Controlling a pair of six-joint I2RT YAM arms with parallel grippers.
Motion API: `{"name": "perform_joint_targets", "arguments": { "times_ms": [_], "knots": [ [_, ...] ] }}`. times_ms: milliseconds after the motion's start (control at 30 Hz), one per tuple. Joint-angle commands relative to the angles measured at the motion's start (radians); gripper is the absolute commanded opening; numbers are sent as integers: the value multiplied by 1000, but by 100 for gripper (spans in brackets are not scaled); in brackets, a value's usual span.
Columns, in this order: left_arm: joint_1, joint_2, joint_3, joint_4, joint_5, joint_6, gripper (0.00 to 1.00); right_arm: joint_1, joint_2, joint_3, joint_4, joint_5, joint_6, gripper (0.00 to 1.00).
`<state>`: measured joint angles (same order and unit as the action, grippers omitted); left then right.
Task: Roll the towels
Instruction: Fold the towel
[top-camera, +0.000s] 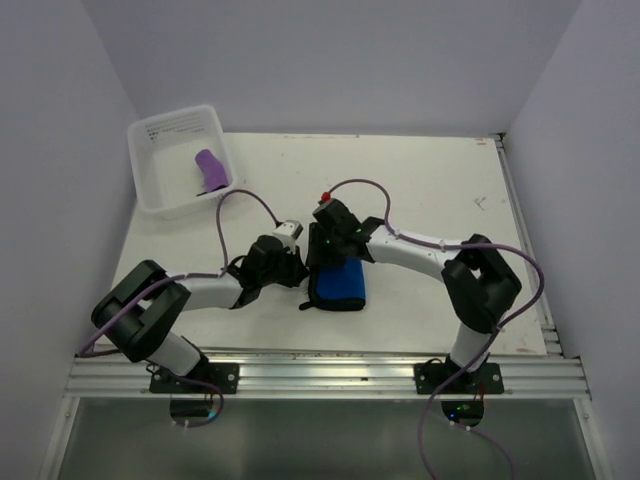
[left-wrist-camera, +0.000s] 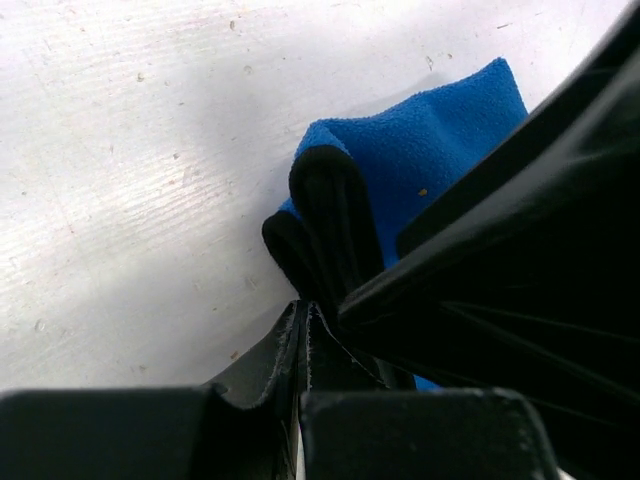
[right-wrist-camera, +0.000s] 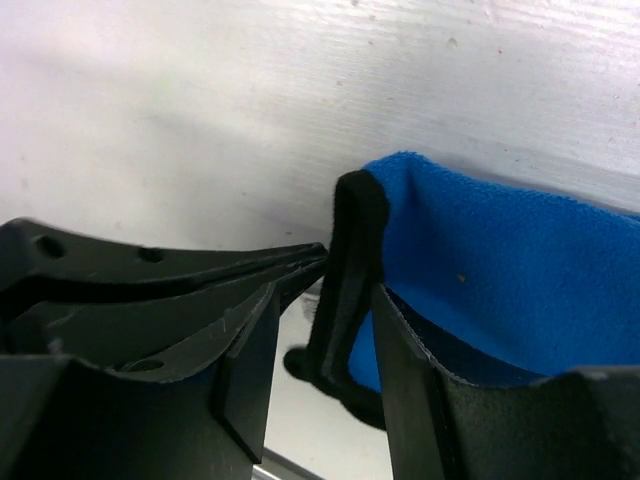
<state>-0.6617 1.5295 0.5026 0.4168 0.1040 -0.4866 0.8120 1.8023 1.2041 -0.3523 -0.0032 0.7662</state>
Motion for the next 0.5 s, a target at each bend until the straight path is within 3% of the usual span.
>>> {"name": "perform_joint_targets", "arguments": {
  "times_ms": [0,167,333,467],
  "knots": [
    [-3,-61,4,-35,-35,26,0,7,-115,34,6,-14,2,46],
    [-3,-117,8,-116,-93,42,0,3,-196,29,-30,2,-11,49],
    [10,-206,27,-259,-167,45,0,-31,-293,-46,-45,48,-21,41],
    [27,-298,53,-273,-95,52,0,-126,-405,-242,9,28,5,31]
  ]
}}
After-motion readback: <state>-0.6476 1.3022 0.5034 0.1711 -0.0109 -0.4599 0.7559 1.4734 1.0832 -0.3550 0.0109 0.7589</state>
